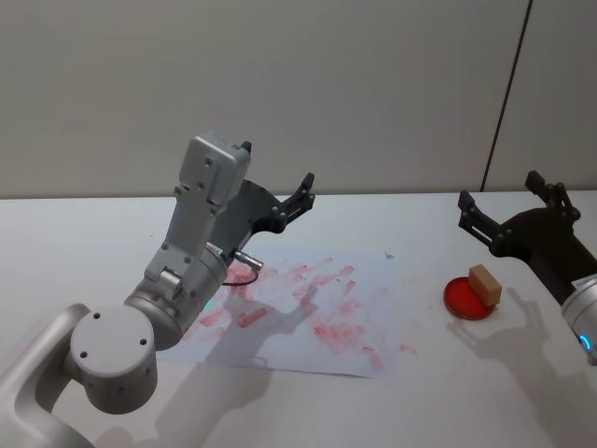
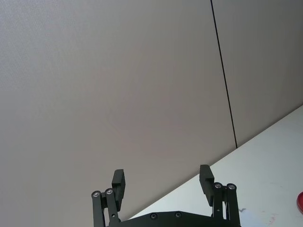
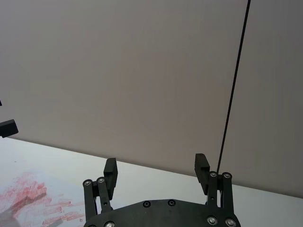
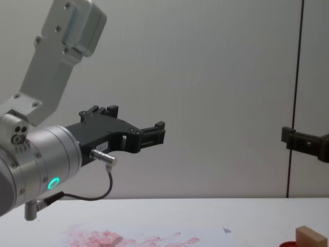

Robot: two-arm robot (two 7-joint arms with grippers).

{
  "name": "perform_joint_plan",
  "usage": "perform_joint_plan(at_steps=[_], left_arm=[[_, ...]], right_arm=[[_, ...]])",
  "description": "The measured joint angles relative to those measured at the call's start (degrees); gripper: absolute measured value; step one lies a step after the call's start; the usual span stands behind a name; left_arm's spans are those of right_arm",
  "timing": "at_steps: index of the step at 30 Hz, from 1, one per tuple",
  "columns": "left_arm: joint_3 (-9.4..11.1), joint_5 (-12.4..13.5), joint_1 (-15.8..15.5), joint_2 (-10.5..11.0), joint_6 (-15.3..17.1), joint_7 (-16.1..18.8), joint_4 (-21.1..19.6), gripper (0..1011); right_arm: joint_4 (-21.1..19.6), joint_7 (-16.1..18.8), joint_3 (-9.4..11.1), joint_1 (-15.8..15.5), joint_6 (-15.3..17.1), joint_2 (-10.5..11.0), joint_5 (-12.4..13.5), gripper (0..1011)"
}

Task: Use the one hand to pick up the stamp and affix it onto the A4 paper.

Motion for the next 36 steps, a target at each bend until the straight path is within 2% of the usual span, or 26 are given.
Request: perform_joint_plan(at_steps=[36], left_arm=[[0.00,0.00,0.00,0.00,0.00,0.00,0.00,1001]], right_arm=[[0.00,0.01,0.00,0.00,0.01,0.00,-0.01,1003]])
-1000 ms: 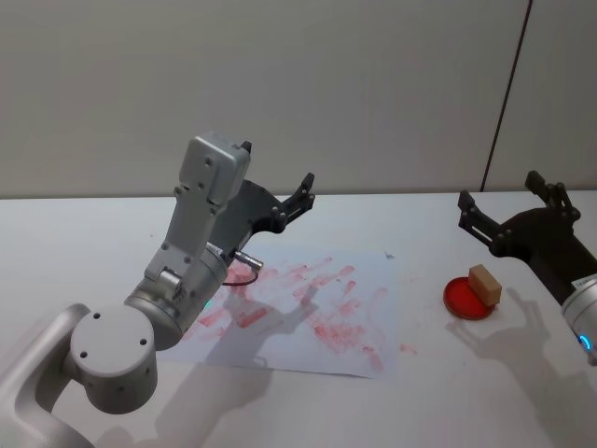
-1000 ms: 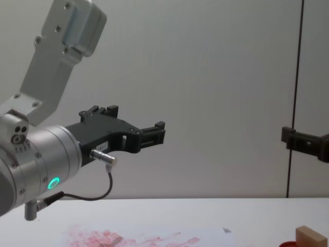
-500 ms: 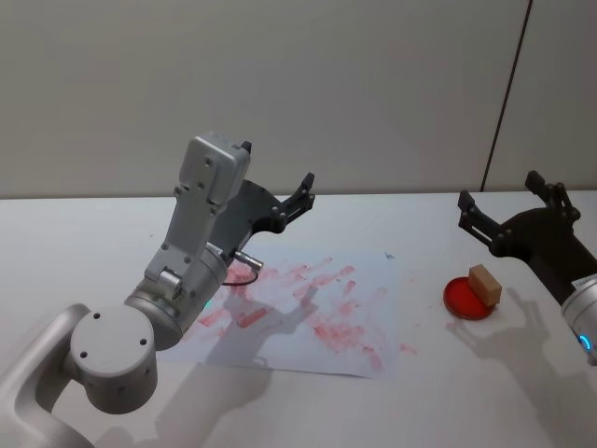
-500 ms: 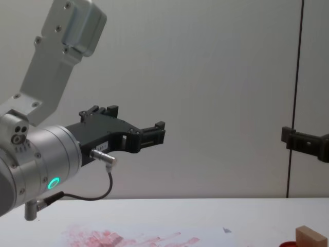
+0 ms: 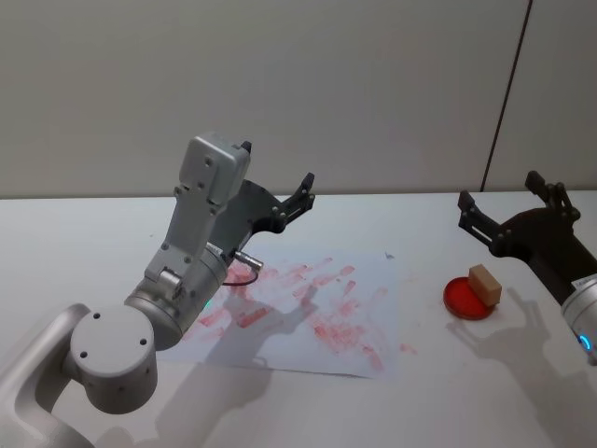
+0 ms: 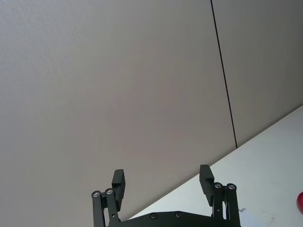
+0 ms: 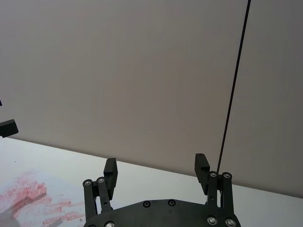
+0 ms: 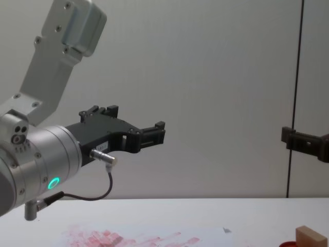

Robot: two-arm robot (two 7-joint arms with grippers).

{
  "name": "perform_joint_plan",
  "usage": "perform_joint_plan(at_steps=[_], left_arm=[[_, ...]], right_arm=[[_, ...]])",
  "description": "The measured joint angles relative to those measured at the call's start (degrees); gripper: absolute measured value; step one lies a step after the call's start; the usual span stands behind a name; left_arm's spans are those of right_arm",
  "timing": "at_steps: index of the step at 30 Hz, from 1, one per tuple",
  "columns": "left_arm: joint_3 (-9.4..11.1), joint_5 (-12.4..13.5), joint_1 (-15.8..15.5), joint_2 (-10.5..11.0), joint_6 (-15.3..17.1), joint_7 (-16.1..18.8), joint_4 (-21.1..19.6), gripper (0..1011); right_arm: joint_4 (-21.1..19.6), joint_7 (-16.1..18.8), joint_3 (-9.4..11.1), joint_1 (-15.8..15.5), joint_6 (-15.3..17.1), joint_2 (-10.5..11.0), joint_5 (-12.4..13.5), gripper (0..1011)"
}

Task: Use the one hand to pick up the stamp and affix it onto the A4 paper.

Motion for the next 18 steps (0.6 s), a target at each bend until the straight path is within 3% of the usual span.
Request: perform_joint_plan(at_steps=[18], left_arm=[[0.00,0.00,0.00,0.00,0.00,0.00,0.00,1001]], right_arm=[[-0.39,-0.53,0.39,-0.59,0.31,0.48,0.45,1003]])
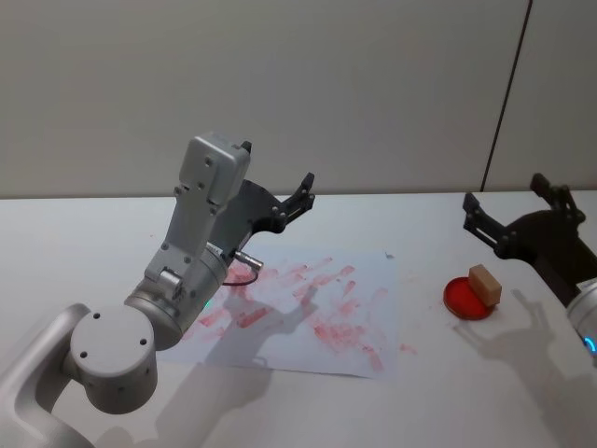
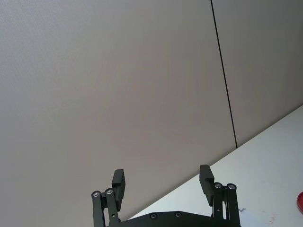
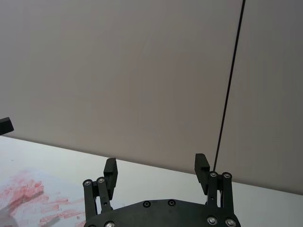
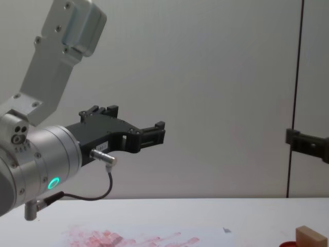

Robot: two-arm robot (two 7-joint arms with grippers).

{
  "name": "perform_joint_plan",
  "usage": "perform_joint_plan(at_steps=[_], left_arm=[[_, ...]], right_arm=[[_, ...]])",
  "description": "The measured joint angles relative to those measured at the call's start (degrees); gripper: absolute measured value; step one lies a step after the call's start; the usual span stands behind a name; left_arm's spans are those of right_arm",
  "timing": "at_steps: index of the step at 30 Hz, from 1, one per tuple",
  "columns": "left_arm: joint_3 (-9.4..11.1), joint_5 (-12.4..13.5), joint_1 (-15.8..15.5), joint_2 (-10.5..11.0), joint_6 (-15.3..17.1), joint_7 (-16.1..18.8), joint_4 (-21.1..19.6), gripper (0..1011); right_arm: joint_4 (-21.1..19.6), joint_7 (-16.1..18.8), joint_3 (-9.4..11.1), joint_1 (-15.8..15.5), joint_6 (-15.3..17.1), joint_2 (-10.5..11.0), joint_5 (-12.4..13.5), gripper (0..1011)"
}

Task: Use the one hand to pick up the stamp and affix it onto the A4 paper.

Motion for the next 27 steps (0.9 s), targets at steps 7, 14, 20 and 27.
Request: perform_joint_plan(at_steps=[7,14,20,27], left_arm=[[0.00,0.00,0.00,0.00,0.00,0.00,0.00,1001],[0.00,0.00,0.00,0.00,0.00,0.00,0.00,1001],[0.00,0.00,0.00,0.00,0.00,0.00,0.00,1001],[0.00,0.00,0.00,0.00,0.00,0.00,0.00,1001]], right_arm=[[-1.43,-1.95,1.18,-2.24,1.36,1.72,1.56,1003],[-2.76,-4.94,3.01,-5.72,4.16,4.23,3.94,1003],[-2.05,-5.90,3.57,-6.22,7.30,4.82,4.68,1003],[1.04,-4.76,2.90,-3.56,10.70,3.40,3.52,1003]])
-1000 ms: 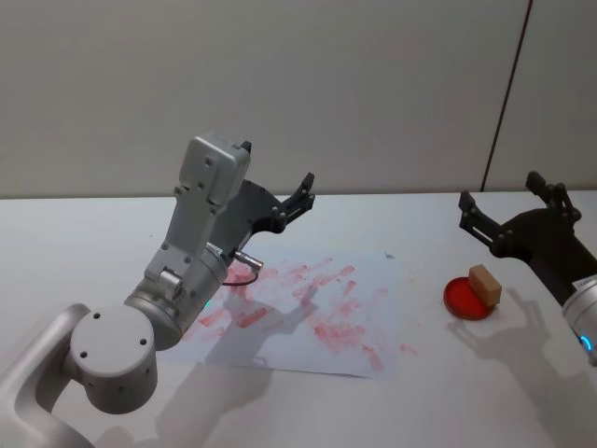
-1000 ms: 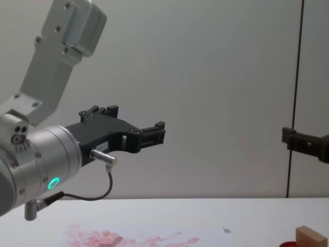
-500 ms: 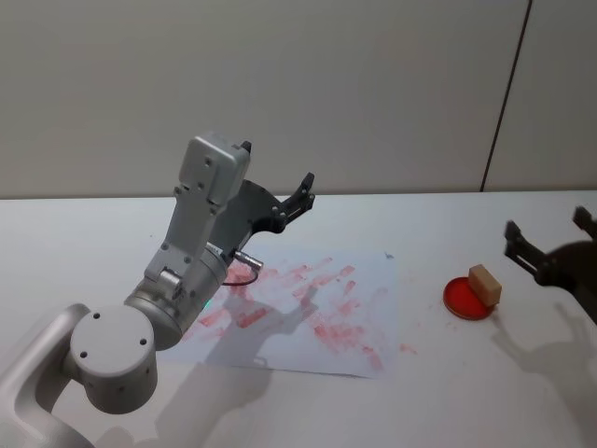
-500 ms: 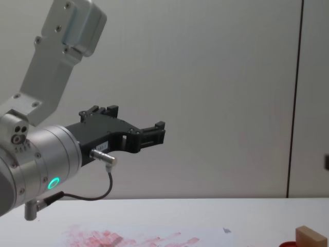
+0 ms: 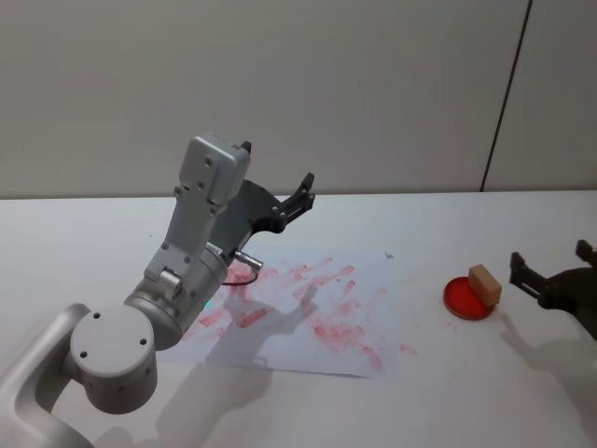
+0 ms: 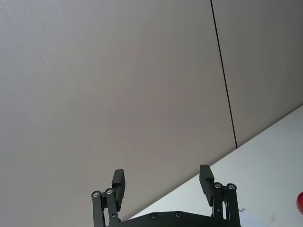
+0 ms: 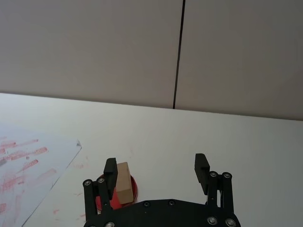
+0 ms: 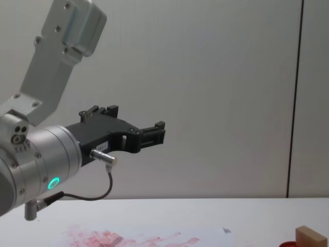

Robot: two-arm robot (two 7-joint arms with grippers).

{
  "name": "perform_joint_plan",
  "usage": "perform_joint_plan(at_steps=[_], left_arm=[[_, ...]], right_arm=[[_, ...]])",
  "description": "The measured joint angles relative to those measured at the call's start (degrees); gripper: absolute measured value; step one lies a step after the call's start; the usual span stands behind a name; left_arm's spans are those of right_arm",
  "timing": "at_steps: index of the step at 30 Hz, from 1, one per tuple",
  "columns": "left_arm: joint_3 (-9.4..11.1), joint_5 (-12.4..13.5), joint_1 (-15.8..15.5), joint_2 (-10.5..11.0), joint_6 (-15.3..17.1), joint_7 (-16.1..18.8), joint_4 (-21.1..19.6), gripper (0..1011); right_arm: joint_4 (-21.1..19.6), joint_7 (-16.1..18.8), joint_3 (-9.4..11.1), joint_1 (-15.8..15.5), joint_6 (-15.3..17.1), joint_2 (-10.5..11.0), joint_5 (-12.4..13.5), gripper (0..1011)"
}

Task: Use the one hand to pick up the stamp and affix it onto the A4 paper.

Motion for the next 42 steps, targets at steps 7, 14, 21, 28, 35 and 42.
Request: perform_joint_plan(at_steps=[7,14,21,28,35,42], left_arm=[[0.00,0.00,0.00,0.00,0.00,0.00,0.00,1001],[0.00,0.00,0.00,0.00,0.00,0.00,0.00,1001],[0.00,0.00,0.00,0.00,0.00,0.00,0.00,1001],[0.00,0.00,0.00,0.00,0.00,0.00,0.00,1001],[0.00,0.00,0.00,0.00,0.00,0.00,0.00,1001],[0.00,0.00,0.00,0.00,0.00,0.00,0.00,1001]], right_arm=[[4.25,1.83,-1.41,3.73,3.31,-2.33,-2.44,1004],[7.87,3.25,-2.67,6.45,5.86,-4.23,-4.80,1003],[10.90,4.25,-3.70,8.48,7.39,-5.77,-6.75,1003],[13.01,4.87,-4.34,9.88,8.35,-6.82,-8.15,962],[14.02,5.17,-4.68,10.58,8.82,-7.33,-8.85,766],[14.64,5.36,-4.88,10.97,9.07,-7.63,-9.24,554]])
